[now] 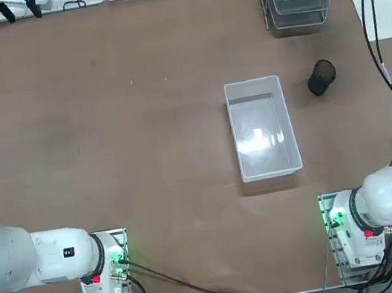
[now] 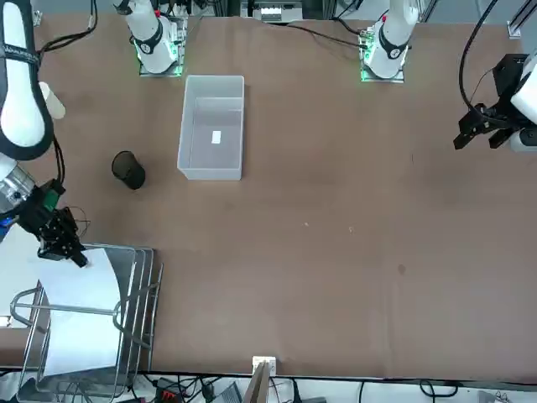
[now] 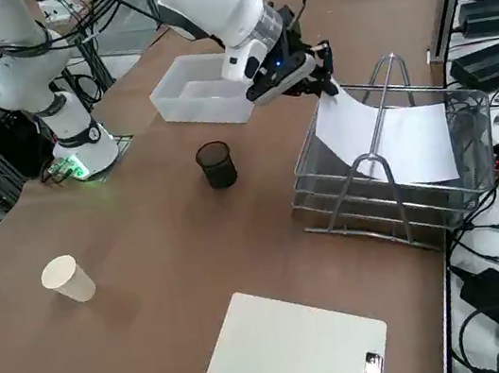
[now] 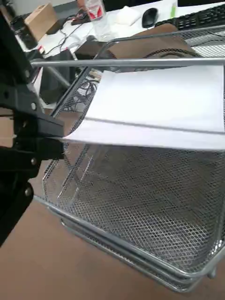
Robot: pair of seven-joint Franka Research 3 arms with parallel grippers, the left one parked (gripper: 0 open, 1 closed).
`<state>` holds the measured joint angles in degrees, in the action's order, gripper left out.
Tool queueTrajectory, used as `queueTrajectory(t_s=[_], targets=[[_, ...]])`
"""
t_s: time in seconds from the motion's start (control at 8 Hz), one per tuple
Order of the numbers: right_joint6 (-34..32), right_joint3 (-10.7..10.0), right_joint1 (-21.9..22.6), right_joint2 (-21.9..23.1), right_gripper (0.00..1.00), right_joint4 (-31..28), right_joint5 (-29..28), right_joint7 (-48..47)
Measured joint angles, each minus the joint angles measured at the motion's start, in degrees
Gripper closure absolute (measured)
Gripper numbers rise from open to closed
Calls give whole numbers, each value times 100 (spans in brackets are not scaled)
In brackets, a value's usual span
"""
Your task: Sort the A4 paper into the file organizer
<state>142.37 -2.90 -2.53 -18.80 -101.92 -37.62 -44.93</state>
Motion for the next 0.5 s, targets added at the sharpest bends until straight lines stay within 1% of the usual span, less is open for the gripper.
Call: queueTrajectory(t_s=[0.5], targets=[[592,0,119,-147,98,-2,-1,-801]])
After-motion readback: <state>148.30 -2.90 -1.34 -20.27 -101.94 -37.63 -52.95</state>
